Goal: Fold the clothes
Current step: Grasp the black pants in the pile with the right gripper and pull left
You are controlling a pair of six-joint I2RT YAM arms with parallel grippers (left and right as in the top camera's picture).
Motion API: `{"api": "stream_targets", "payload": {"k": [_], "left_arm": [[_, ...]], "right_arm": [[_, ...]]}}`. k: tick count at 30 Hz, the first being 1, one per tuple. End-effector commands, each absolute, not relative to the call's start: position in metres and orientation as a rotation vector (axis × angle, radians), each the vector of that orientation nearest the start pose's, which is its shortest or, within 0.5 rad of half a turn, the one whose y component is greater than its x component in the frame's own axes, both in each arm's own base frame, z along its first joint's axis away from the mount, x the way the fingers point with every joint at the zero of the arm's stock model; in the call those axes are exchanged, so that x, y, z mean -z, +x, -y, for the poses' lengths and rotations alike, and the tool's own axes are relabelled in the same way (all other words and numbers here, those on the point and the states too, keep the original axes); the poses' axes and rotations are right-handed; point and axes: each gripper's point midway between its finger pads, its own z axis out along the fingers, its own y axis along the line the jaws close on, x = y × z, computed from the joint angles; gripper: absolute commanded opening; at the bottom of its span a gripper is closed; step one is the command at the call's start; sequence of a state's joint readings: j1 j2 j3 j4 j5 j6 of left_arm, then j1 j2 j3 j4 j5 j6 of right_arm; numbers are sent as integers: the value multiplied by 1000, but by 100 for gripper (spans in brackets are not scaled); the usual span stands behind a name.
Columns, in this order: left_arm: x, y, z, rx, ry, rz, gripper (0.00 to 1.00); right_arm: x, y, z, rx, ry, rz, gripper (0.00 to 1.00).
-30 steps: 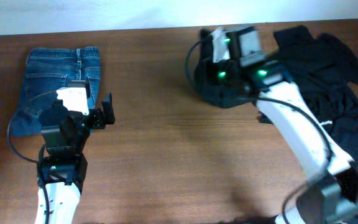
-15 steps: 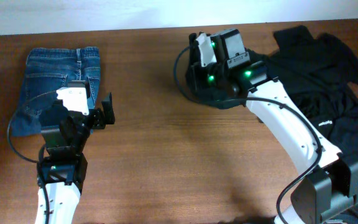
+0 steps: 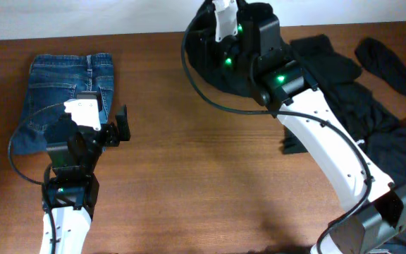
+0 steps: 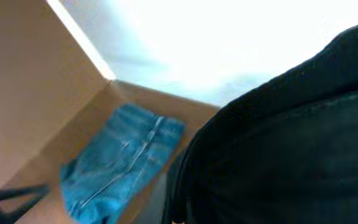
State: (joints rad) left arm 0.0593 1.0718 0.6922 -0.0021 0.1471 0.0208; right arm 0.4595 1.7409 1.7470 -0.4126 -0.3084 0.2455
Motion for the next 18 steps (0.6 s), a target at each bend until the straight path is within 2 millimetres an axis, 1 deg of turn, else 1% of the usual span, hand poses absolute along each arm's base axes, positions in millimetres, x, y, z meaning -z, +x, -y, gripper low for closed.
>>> {"api": "stream_targets", "payload": {"k": [1, 2, 3, 5, 6, 8, 9, 11, 14, 15, 18], "left_arm": [[-230, 374, 5, 106, 60, -1920, 99], [-232, 374, 5, 106, 61, -1912, 99], [-234, 375, 5, 105, 61, -1905, 99], [-237, 376, 5, 103, 63, -1890, 99], [-239, 377, 5, 102, 63, -1881, 99], [-242, 378, 4, 101, 64, -1868, 99], [-244, 378, 4, 100, 65, -1861, 99], [-245, 379, 4, 100, 65, -1858, 99], [-244, 378, 5, 101, 65, -1859, 99], [-245, 379, 5, 102, 67, -1855, 99], [-255, 380, 16, 160, 118, -1812, 99]], "right_arm": [[-333, 422, -288, -815, -444, -2097, 8], [-315, 414, -284, -798, -448, -2184, 13], [-298, 404, -278, -773, -460, -2268, 16], [-274, 389, -267, -709, -504, -2379, 19], [-267, 384, -262, -676, -535, -2412, 21], [-258, 379, -255, -608, -606, -2433, 29], [-255, 380, -249, -558, -629, -2436, 35], [-252, 388, -234, -450, -605, -2443, 36], [-251, 406, -206, -277, -514, -2440, 36], [-251, 416, -186, -169, -454, -2438, 36], [-249, 425, -153, -38, -355, -2458, 36]]}}
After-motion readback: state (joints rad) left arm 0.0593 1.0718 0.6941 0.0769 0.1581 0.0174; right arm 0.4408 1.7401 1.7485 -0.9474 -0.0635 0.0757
